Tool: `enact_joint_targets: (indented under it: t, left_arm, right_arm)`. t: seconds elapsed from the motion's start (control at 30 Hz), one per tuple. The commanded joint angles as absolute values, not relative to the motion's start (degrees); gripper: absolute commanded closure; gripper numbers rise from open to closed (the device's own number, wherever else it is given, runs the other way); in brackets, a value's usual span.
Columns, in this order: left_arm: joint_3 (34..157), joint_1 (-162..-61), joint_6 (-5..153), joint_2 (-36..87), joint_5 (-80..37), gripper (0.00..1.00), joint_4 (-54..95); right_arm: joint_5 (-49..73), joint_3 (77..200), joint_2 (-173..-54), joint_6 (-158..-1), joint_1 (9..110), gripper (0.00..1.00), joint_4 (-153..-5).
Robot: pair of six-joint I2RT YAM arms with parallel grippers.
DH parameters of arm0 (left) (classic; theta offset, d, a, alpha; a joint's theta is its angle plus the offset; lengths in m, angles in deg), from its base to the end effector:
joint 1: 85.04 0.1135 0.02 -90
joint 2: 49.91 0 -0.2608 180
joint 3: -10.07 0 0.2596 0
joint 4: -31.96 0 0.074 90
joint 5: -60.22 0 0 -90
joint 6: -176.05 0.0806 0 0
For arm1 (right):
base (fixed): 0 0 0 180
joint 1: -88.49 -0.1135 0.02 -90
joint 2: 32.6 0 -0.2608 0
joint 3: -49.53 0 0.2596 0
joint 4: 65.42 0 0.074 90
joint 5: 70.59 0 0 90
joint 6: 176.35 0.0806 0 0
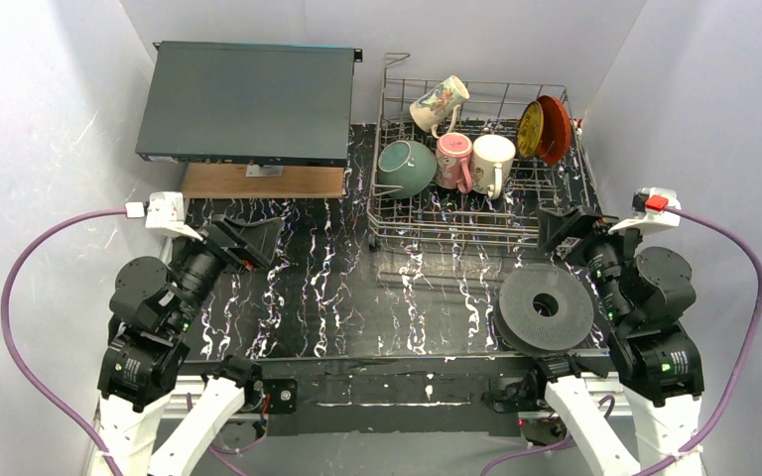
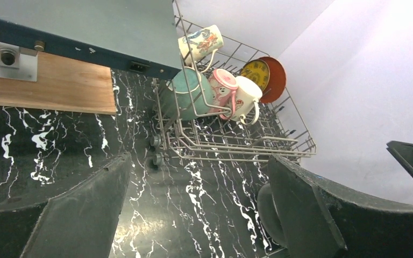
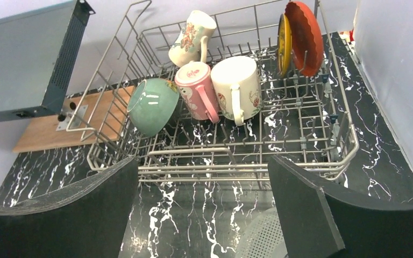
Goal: Load the mixed dishes into the dish rack
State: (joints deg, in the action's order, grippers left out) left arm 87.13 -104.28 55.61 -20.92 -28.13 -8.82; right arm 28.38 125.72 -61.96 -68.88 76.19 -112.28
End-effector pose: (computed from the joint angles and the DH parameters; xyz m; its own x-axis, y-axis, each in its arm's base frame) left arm 0.1113 -0.0413 0.4526 -0.0773 -0.5094 -0.8570 0.3679 0.7844 -0.4994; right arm 0.1238 0.0141 0.4306 -0.0179 0.2996 -0.9539 -0.0553 0.9523 0.3001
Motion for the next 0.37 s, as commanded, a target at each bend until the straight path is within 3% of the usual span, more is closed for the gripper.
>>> enact_joint_targets:
  t: [0.0, 0.33]
  left_arm:
    - [88.7, -104.5, 57.7, -18.3, -30.1, 0.02, -8.1]
    - [88.6, -104.5, 58.5, -16.8, -29.8, 0.02, -8.1]
  right_arm:
    - [32.6, 124.6, -58.4, -67.1, 76.1, 0.02, -109.5]
    - [38.4, 126.7, -60.5, -65.6, 76.0, 0.02, -111.2]
